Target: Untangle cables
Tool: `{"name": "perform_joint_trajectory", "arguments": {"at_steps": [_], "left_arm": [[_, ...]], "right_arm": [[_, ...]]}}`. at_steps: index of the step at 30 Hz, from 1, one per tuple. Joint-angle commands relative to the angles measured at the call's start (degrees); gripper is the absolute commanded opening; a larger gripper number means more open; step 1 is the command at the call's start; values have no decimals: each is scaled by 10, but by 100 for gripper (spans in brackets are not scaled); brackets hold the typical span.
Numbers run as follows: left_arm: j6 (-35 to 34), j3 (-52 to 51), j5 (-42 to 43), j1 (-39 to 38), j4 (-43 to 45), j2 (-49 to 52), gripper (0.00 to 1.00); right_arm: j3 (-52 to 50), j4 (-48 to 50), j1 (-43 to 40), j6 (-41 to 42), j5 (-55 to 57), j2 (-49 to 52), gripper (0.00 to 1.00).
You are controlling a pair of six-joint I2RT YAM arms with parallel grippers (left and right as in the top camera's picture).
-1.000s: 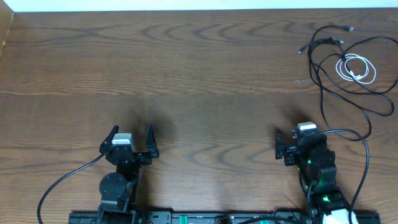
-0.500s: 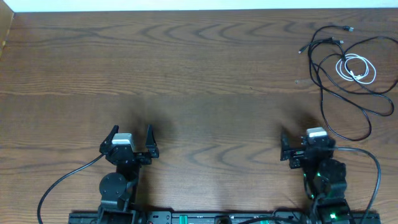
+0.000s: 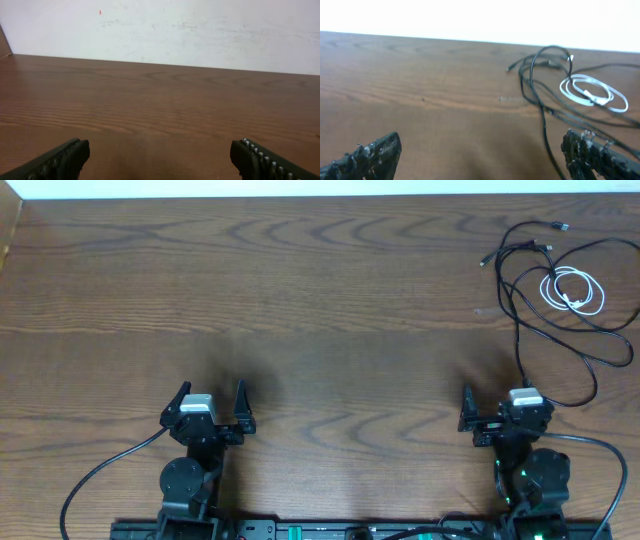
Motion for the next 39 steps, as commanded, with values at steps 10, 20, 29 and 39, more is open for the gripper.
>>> {"name": "perform_joint_trajectory", "arguments": {"at_steps": [10, 20, 29, 39], "left_arm": [[4, -14, -14, -3, -18, -3, 96], [4, -14, -14, -3, -18, -3, 96], [3, -14, -14, -3, -18, -3, 96], [3, -14, -14, -3, -18, -3, 96]], "right_arm": [[-1, -3, -5, -6, -2, -56, 99], [-1, -2, -4, -7, -2, -56, 99], [-1, -2, -4, -7, -2, -56, 99], [-1, -2, -4, -7, -2, -56, 99]]}}
